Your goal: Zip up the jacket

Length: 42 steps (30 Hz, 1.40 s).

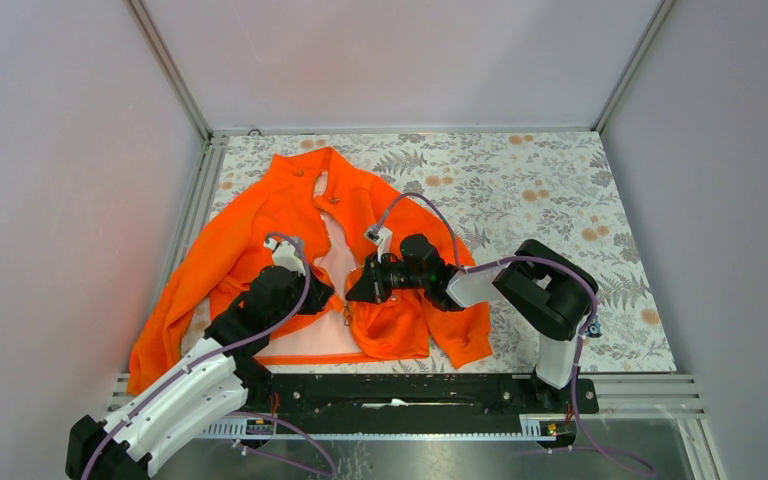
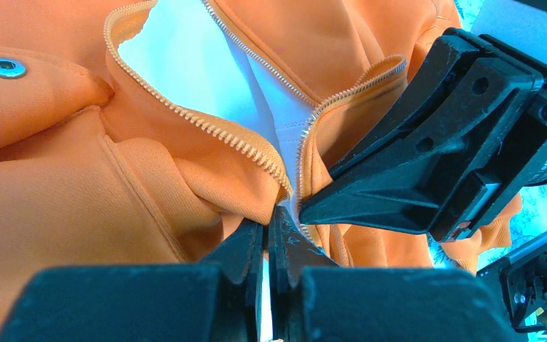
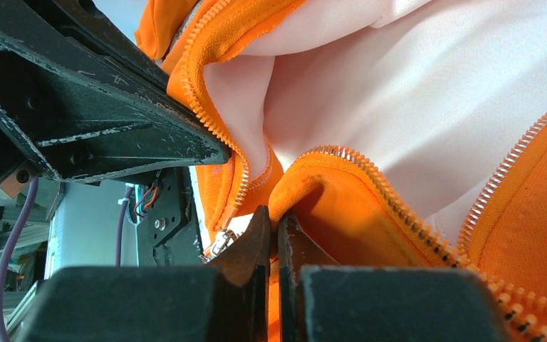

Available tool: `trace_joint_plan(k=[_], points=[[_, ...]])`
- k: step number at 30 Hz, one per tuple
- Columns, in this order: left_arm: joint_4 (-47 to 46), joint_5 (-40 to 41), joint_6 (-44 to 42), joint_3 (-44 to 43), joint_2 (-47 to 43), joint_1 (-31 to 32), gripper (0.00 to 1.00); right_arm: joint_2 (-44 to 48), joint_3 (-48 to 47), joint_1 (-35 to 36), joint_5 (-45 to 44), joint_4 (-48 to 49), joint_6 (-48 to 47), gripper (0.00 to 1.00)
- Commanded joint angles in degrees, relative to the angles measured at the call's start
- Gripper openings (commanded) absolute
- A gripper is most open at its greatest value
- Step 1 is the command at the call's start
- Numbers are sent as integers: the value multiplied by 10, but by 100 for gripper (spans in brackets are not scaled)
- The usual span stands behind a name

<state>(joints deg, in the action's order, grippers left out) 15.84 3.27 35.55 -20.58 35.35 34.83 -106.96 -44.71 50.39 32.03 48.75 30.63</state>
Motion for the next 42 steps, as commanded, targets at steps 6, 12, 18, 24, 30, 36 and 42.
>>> trace_joint_plan(k=[6,12,18,24,30,36,42], points=[[-29,-1,-6,-11,-4,2,0,20,-4,7,-7,30,-8,0],[-30,-4,-6,-10,-3,3,0,20,-6,7,-15,24,-9,0],[-32,-8,-7,-10,0,6,0,18,-10,7,-16,20,-9,0],[-33,-7,-7,-10,4,9,0,16,-12,7,-16,20,-8,0],[-33,-8,-8,-10,6,9,0,23,-10,6,-21,13,-14,0],[-33,-5,-9,-10,6,8,0,26,-12,6,-25,3,-19,0],[-32,-5,-9,-11,4,9,0,32,-11,6,-25,-6,-25,0]])
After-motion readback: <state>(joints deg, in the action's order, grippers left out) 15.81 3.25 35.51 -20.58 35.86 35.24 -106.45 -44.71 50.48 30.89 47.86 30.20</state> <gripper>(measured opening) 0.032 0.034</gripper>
